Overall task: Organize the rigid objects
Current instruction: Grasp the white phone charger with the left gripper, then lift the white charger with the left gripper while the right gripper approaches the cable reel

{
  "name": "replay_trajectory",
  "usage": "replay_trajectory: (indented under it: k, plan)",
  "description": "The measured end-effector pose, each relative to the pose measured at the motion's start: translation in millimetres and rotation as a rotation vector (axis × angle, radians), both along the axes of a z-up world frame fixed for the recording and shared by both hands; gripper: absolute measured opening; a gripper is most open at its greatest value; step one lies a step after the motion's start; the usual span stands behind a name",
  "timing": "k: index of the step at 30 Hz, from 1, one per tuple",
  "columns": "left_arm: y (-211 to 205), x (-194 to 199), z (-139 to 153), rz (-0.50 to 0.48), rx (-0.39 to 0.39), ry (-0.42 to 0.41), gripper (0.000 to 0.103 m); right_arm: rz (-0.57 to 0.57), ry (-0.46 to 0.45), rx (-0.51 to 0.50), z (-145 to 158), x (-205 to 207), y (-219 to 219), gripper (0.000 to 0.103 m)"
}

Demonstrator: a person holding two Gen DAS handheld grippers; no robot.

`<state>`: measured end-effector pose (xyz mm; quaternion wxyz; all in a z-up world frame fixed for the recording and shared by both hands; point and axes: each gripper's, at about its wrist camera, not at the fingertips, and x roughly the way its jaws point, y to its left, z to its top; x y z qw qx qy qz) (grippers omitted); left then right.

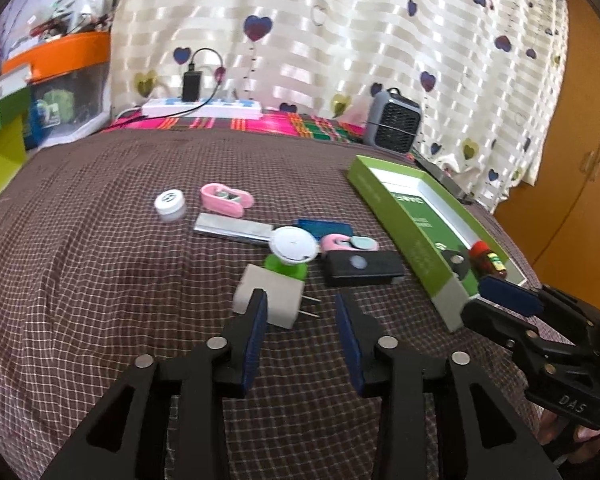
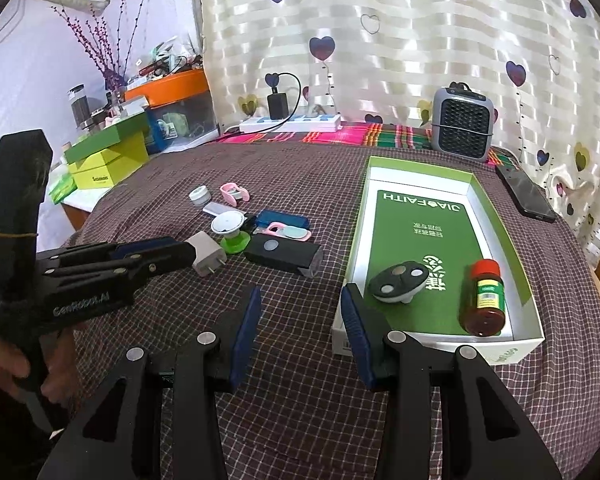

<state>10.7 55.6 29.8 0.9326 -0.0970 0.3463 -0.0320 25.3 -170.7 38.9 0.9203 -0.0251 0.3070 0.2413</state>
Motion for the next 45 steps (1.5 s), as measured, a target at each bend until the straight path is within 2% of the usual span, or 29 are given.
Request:
replay_trajectory:
  k: [6, 8, 14, 20, 28, 30, 33, 36, 45]
  plan:
    - [12.3, 10.6, -4.8, 0.03, 0.029, 0.005, 0.04, 0.012, 0.007, -0.007, -2.3, 2.5, 5.6, 0.043]
    - [17.7, 18.6, -7.5, 0.022, 0.006, 0.024, 0.04, 0.015, 0.009, -0.009, -3.0, 3.3, 7.2, 0.043]
    - [19.7, 24.8, -17.5, -0.045, -0.061, 0.083, 0.04, 0.022, 0.014, -0.016, -4.9, 5.0, 11.7, 0.043]
    - [6.5, 10.1, -17.5, -0.145, -0.07, 0.089, 0.04, 0.022, 0.02, -0.018, -6.3, 6.1, 13.7, 0.043]
    - [6.5, 15.3, -4.3, -0.146, 0.044, 0.008, 0.04, 0.027, 0.019, -0.019, -7.3, 6.4, 14.6, 0.043]
    - [7.0, 23.8, -7.5, -0.179, 0.058, 0.026, 0.041, 0.025, 0.018, -0.02, -7.6, 7.0, 14.3, 0.043]
    - [7.3, 33.3, -10.5, -0.237, 0.036, 0.051, 0.043, 0.025, 0.02, -0.02, -7.4, 7.0, 14.7, 0.043]
    - [2.6, 36.6, -10.8, -0.269, 0.066, 0.053, 0.044, 0.03, 0.02, -0.024, -7.3, 7.3, 16.1, 0.043]
    - [-14.3, 23.5, -9.5, -0.369, 0.136, 0.037, 0.044, 0.033, 0.023, -0.032, -6.9, 10.6, 19.3, 0.043]
